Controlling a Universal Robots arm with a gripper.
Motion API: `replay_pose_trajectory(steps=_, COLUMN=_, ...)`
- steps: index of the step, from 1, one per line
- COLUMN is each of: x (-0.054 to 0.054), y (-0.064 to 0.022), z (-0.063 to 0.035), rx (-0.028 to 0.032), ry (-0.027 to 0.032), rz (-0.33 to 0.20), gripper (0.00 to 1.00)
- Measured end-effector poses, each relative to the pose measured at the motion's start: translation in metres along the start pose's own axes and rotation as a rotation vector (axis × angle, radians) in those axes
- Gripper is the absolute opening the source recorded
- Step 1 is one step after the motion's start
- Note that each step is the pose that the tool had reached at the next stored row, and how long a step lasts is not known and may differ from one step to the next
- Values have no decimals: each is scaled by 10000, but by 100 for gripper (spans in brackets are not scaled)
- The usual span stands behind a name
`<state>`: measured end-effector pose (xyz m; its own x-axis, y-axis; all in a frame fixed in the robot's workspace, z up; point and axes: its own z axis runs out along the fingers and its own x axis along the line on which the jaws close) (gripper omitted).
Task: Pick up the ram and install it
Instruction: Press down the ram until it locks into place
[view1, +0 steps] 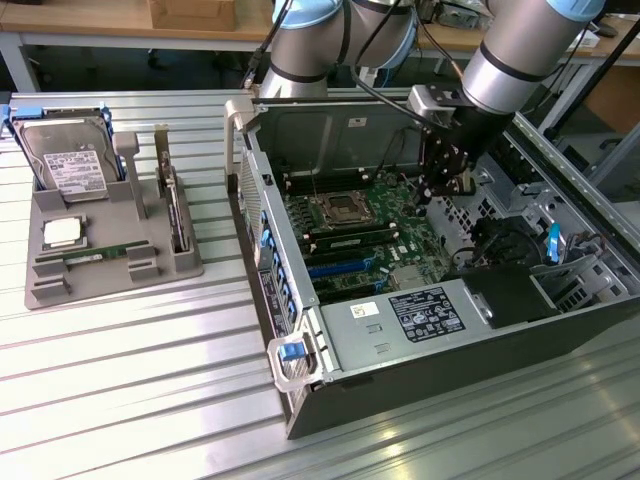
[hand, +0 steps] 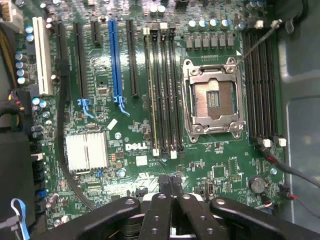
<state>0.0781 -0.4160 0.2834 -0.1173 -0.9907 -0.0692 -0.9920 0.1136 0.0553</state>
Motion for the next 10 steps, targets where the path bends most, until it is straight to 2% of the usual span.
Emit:
replay_pose_trajectory(steps=4, x=0, y=0, z=3, rx=89, ry=-40, rz=1245, gripper=10)
replay_pose_trajectory(steps=6, x=1, y=0, z=4, rx=113, ry=-50, rz=1582, gripper=10)
replay_pose_trajectory(steps=10, x=1, y=-1, z=11, rx=215, ry=-40, rz=2843, gripper=10)
